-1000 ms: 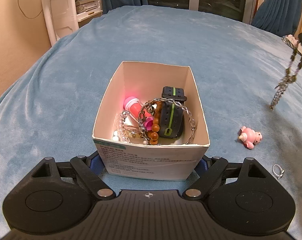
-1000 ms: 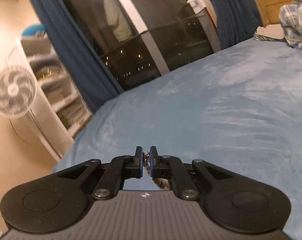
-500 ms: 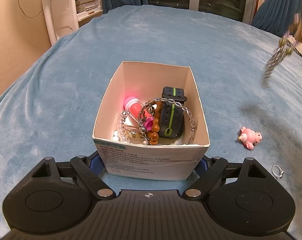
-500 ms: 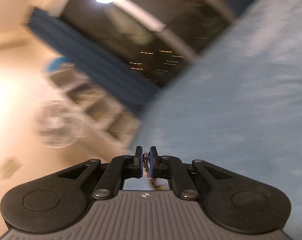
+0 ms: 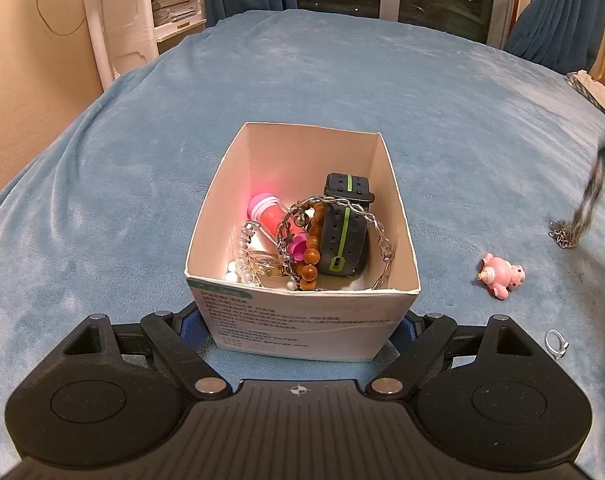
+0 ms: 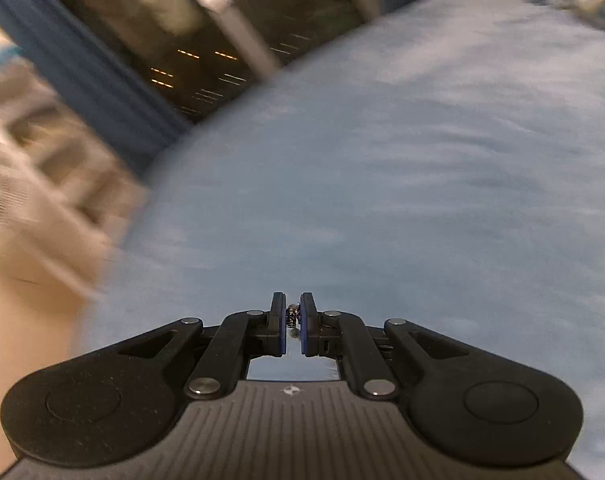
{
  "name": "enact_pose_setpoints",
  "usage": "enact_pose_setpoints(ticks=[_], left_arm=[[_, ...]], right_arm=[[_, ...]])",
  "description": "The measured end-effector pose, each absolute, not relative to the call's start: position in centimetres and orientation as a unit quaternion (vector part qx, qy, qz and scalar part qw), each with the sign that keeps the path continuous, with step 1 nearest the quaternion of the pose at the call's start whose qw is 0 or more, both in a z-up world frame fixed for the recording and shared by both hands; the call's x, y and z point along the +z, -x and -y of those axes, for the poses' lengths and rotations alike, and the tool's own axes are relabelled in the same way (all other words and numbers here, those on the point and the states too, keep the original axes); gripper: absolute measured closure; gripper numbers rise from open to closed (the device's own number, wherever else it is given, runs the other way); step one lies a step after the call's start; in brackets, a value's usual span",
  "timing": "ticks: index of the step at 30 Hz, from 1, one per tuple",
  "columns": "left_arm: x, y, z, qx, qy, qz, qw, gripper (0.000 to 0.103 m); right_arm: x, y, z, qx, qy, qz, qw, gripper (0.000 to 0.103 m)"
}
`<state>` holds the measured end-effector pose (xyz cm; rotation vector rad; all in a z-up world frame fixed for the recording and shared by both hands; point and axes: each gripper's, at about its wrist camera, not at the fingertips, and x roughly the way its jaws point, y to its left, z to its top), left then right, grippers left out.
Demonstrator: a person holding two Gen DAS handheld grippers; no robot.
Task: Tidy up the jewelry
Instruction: 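Lift the beaded strand, carry it over the white box, open the right gripper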
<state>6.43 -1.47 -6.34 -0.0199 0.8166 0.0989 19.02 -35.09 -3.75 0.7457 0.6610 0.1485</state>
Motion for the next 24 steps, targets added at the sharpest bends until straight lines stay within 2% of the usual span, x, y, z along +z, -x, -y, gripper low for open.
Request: enact_pose_setpoints(ticks=[2,4,8,13,24], left_arm=[[-6.3,-6.5,1.4,0.048,0.011,-0.397,0.916,0.043],[-6.4,-6.5,1.4,0.047,0.010,-0.397,0.917,0.043],[-6.4,-6.5,1.4,0.048,0.009,-0.397,0.916,0.043],[-6.4,-6.5,1.6,0.050,0.009,-0.397,0.916,0.043],[-6.5,-6.5,1.6,0.049,0.008,-0.397,0.916,0.043]], right_arm=[[-1.3,-17.9,34.9,0.164,-0.389,-0.232,0.876,0.000],[0.0,-17.5,34.6,0.171,-0.374,-0.209,0.887,0.000],[-1.6,-17.8,35.6,0.121,-0.397,-0.219,0.883,0.000],[-0.8,-17.5,35.7,0.138,-0.384,-0.204,0.890,0.000],[-0.5,-18.0,32.3,0.174,-0.320,-0.254,0.896,0.000]])
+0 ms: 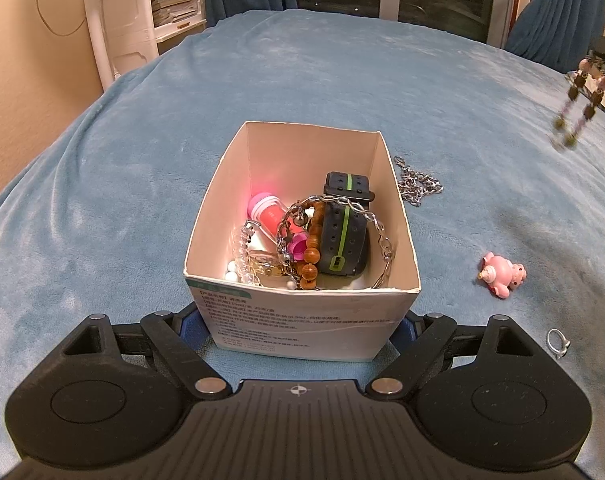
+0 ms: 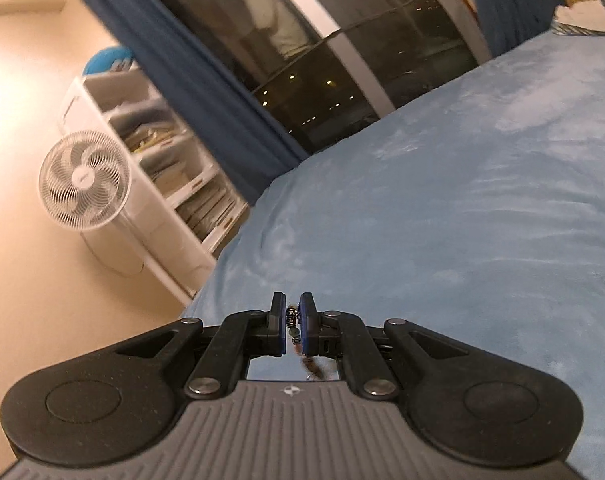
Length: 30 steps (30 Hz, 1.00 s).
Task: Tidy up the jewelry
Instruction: 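Lift the beaded strand, carry it over the white box, open the right gripper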
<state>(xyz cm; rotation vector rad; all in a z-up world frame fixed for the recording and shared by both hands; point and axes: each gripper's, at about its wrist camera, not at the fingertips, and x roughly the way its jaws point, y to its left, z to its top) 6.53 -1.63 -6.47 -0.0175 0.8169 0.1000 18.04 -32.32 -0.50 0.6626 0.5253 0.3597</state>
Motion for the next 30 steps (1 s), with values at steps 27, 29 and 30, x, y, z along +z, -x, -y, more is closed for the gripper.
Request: enact_pose_setpoints(ticks=[27,29,30], left_arm=[[-6.4,-6.5,1.7,0.048,0.010,-0.397,0.916,0.043],[-6.4,-6.5,1.7,0.048,0.010,-0.398,0.916,0.043],[-6.4,-6.5,1.7,0.048,0.010,-0.397,0.916,0.043]], right_arm=[[3.8,-16.4,25.7,0.244,-0.246,-0.229,0.910,0.000],[4.0,-16.3,25.2,0.250,-0.243,-0.228,0.909,0.000],[4.2,-16.2,25.0,0.253,-0.241,-0.227,0.909,0.000]])
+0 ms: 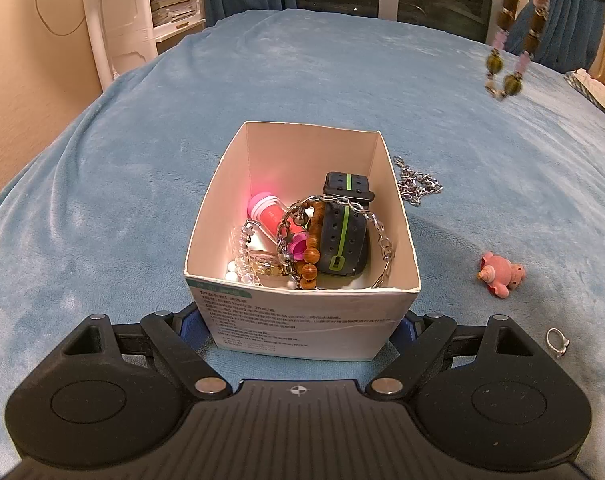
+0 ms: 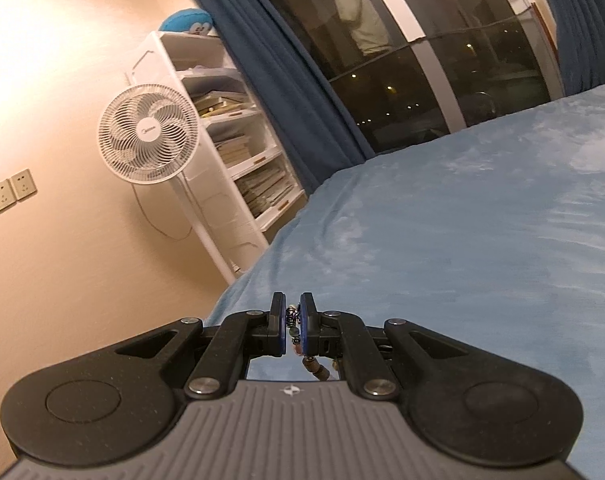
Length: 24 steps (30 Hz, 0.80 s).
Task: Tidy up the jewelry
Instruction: 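Lift the beaded strand, carry it over the white box, open the right gripper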
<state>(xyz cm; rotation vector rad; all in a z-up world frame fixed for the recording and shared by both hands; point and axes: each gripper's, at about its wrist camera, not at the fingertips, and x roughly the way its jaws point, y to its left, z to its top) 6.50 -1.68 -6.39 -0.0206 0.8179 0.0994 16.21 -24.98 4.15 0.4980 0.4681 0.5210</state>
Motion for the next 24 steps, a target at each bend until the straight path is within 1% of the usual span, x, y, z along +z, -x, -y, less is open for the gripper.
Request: enact_pose_setpoints(ticks=[24], left_arm=[[-6.3,-6.5,1.7,0.048,0.011,-0.398,0.916,0.043]], right_arm=[[6.6,-14.6,20.6,0.330,-0.211,-0.198,0.899,0.000]])
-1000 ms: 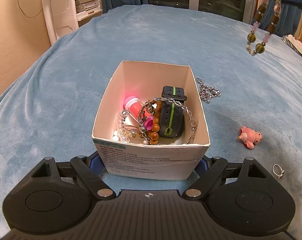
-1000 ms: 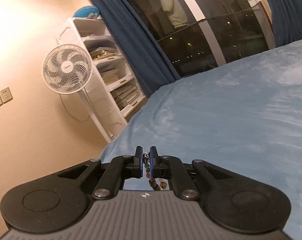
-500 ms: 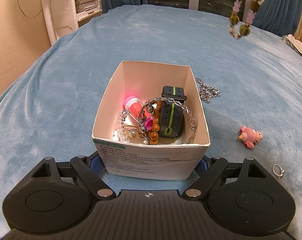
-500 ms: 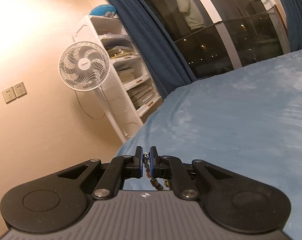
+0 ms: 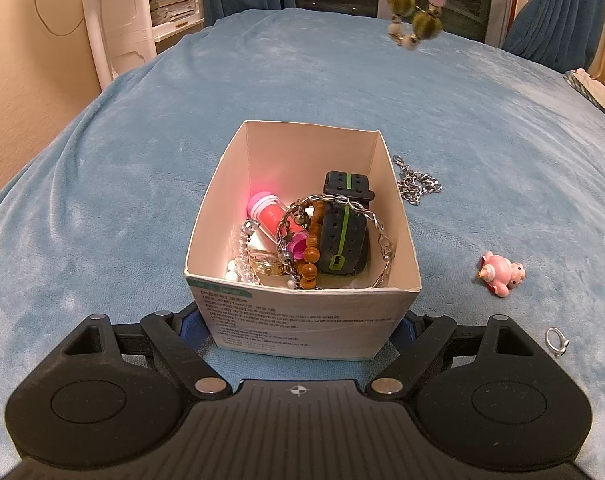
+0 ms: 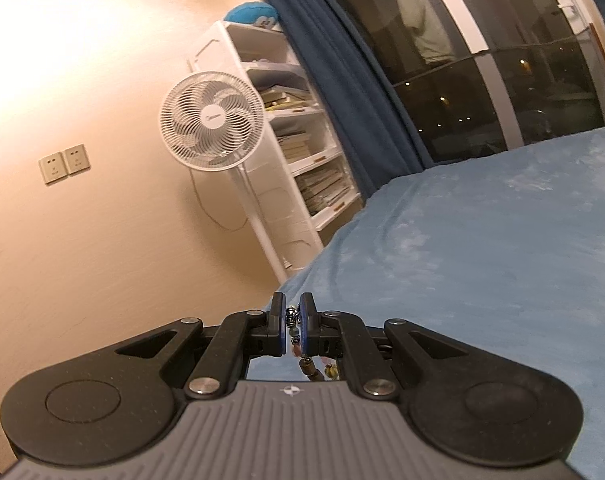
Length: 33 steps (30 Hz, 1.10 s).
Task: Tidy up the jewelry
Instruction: 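Lift the beaded strand, carry it over the white box, open the right gripper, then lower the right gripper to the silver chain beside the box and grasp it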
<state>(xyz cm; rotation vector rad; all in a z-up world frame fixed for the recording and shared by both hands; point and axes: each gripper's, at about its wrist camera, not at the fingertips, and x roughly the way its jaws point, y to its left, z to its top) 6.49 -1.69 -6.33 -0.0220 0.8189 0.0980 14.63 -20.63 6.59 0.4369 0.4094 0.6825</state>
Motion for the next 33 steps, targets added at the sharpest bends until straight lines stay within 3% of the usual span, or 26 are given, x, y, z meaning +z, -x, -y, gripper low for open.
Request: enact_pose_setpoints(ticks=[27,33], left_arm=[[-6.3,-6.5,1.8,0.048,0.010,-0.398,0.916,0.043],[-6.1,-6.6,1.9,0.046,0.013,-0.401,0.915,0.043]], right_arm=[[7.3,-13.6,18.1,0.417,-0.182,-0.206,0.866,0.000],[7.0,-14.2,20.7,0.346,-0.207,-0.194,0.894,0.000]])
